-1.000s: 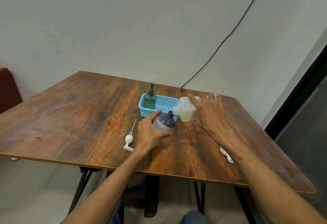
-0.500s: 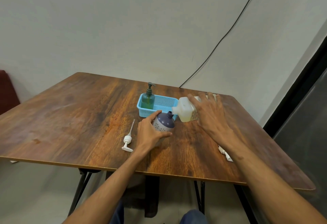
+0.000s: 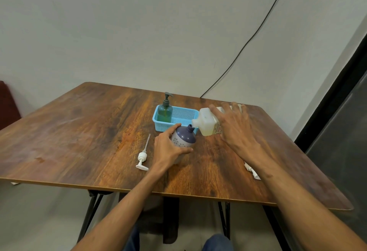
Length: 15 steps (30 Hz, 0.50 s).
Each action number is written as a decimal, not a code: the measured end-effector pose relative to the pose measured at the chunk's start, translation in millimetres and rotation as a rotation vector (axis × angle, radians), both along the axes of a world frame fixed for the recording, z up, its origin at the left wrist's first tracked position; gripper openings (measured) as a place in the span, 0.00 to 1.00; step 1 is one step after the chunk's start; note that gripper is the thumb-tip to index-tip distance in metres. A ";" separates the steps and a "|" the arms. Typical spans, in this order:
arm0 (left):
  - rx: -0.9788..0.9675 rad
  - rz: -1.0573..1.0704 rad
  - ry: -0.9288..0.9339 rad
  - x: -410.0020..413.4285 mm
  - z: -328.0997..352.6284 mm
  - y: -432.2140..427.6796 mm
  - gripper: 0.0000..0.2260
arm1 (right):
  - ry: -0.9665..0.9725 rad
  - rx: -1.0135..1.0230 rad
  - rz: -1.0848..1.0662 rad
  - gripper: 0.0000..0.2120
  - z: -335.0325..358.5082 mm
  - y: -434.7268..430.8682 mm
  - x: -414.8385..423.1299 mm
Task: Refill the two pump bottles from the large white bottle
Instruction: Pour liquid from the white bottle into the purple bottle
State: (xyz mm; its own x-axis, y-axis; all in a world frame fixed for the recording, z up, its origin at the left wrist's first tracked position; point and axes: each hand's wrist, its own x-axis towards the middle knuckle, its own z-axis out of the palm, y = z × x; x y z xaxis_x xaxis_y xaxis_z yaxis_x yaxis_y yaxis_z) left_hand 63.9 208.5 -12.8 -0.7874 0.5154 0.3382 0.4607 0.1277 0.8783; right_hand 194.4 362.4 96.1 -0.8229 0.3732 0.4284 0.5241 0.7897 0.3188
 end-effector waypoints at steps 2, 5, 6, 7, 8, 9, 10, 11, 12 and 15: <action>-0.002 -0.001 0.002 -0.3 -0.6 0.1 0.44 | 0.003 0.007 0.002 0.42 -0.4 0.2 0.0; 0.006 -0.008 -0.009 -0.4 -1.9 -0.5 0.44 | 0.004 0.023 0.001 0.43 -1.0 1.5 -0.5; 0.007 -0.009 -0.010 -0.1 -1.5 -0.6 0.44 | 0.003 0.025 0.001 0.43 -1.1 1.5 -0.9; 0.008 -0.010 -0.008 -0.3 -1.7 -0.3 0.43 | 0.004 0.028 0.002 0.44 -1.3 1.7 -1.1; 0.008 -0.011 -0.006 -0.1 -1.3 -0.3 0.43 | 0.004 0.030 0.002 0.44 -1.5 1.7 -1.3; 0.007 -0.010 -0.005 -0.1 -1.1 0.2 0.43 | 0.006 0.030 0.001 0.44 -1.2 1.2 -1.1; 0.006 -0.008 -0.004 -0.1 -1.2 0.4 0.44 | 0.006 0.031 -0.001 0.44 -1.5 1.2 -1.0; 0.006 -0.008 -0.003 -0.3 -1.3 0.9 0.44 | 0.006 0.034 -0.002 0.45 -1.7 1.1 -0.6; 0.006 -0.008 -0.004 -0.4 -1.4 0.9 0.44 | 0.006 0.036 -0.003 0.45 -1.5 1.2 -0.3; 0.008 -0.012 0.002 0.3 -1.0 0.8 0.43 | 0.006 0.040 -0.006 0.44 -1.7 2.8 -0.6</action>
State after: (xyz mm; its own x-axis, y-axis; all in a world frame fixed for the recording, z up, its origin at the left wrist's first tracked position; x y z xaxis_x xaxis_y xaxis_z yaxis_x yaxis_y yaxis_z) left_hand 64.2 209.3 -13.8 -0.7808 0.5218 0.3436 0.4636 0.1152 0.8785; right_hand 193.8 365.2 94.4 -0.8182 0.3601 0.4483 0.5305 0.7734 0.3469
